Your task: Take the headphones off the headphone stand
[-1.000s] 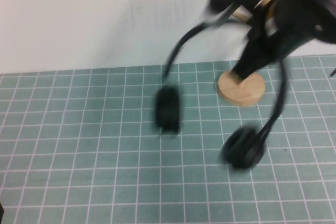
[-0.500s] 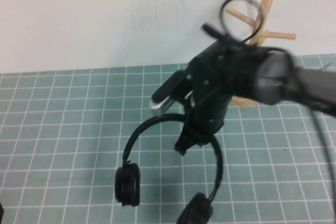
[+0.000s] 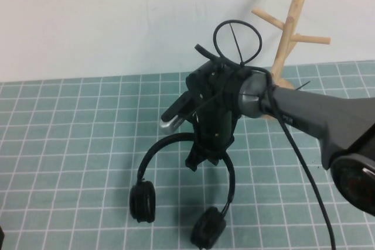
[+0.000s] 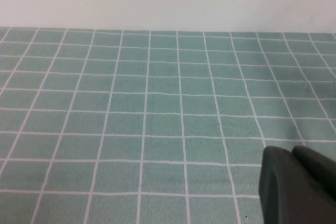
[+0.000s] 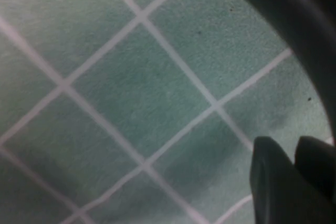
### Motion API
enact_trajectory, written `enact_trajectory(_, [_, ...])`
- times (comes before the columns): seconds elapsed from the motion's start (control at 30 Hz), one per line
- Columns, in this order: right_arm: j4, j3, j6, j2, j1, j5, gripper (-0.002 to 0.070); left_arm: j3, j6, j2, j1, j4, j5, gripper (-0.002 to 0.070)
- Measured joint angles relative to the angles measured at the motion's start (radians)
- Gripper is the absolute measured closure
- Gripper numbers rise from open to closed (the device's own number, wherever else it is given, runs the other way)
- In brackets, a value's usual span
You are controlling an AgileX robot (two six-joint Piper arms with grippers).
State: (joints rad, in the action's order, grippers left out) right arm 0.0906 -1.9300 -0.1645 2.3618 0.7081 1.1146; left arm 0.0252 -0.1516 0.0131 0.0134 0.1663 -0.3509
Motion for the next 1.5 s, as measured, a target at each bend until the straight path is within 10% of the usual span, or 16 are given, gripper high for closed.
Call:
enact_trajectory(0.57, [0.063, -0.010, 0.088, -0.017, 0.007, 0.035, 0.0374, 0.000, 0.000, 0.000, 0.000, 0.000, 0.000, 0.0678])
enact_trajectory(1.0, [0.005, 0.411, 0.284, -0.614, 0.054, 0.048, 0.0664, 0.000, 0.000, 0.000, 0.000, 0.000, 0.000, 0.0678])
enact_trajectory(1.5, [-0.015, 0.760, 0.296, -1.077, 0.054, 0.087, 0.0685, 0.000, 0.000, 0.000, 0.000, 0.000, 0.000, 0.0678])
